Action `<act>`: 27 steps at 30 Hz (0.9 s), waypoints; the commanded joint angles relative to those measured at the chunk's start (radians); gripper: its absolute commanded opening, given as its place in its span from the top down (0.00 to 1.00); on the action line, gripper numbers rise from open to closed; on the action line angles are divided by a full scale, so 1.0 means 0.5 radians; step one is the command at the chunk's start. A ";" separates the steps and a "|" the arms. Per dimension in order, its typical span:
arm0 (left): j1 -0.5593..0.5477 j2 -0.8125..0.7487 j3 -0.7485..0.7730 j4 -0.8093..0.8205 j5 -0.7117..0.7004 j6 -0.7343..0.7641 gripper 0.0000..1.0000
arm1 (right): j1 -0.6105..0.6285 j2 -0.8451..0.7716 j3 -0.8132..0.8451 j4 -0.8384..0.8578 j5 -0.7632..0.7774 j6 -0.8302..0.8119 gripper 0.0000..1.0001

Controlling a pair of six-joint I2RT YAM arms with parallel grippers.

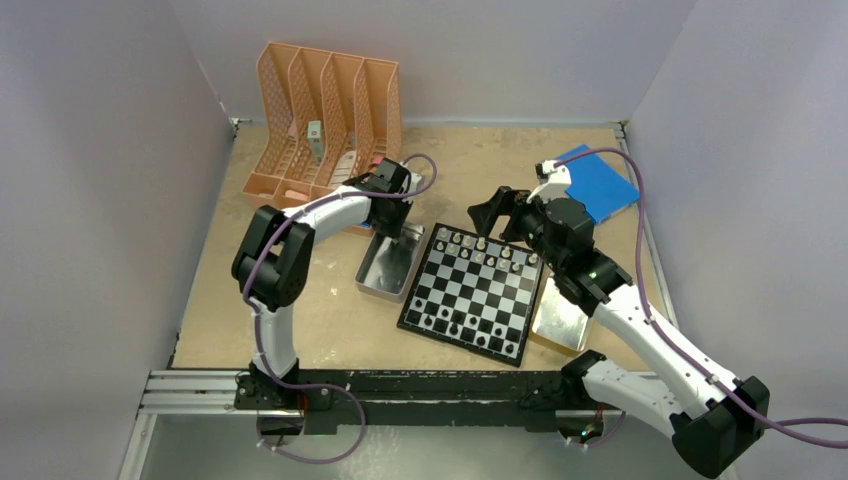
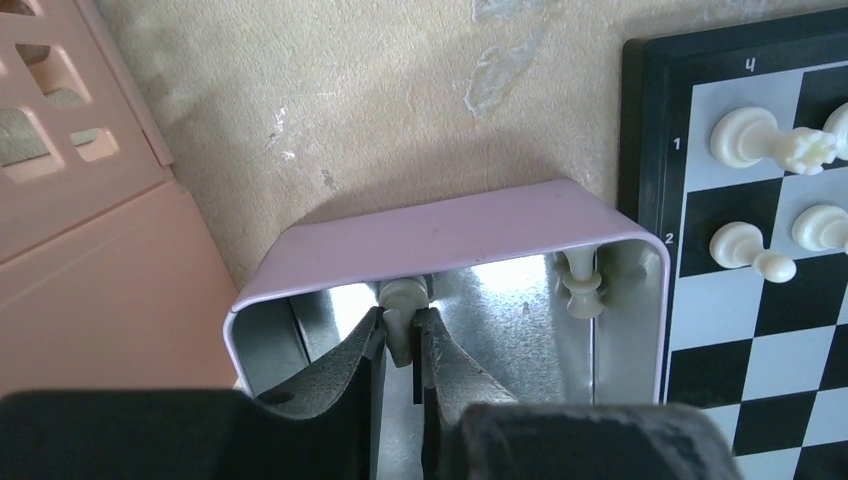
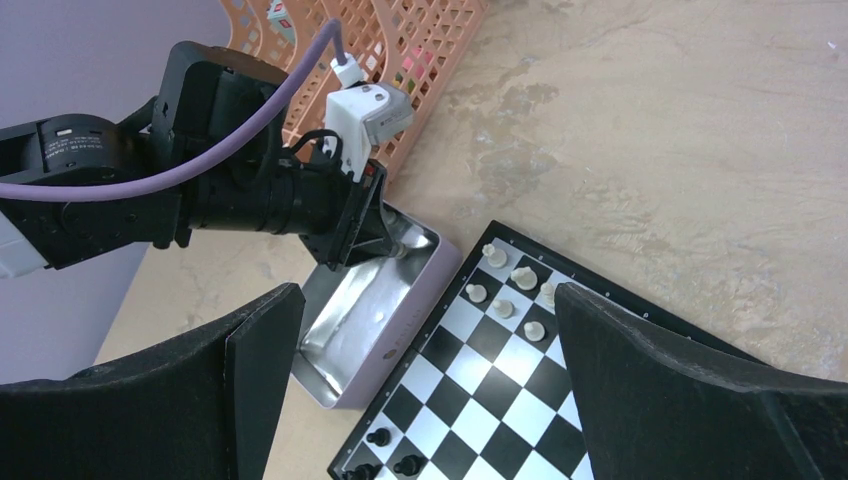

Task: Set up the chess pieces on the board
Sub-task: Pick up the chess piece from the storage box, then place the chess piece on the chessboard.

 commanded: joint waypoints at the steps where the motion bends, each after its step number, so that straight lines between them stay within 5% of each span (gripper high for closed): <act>1: 0.003 -0.147 0.079 -0.010 0.040 -0.005 0.91 | -0.009 -0.013 0.008 0.061 -0.050 -0.013 0.02; 17: -0.036 -0.561 0.218 -0.065 0.474 -0.144 0.92 | -0.010 -0.262 0.129 -0.234 0.024 -0.061 0.02; 27: -0.310 -0.367 0.626 -0.151 0.498 -0.194 0.93 | -0.010 -0.602 0.145 -0.319 0.051 0.012 0.01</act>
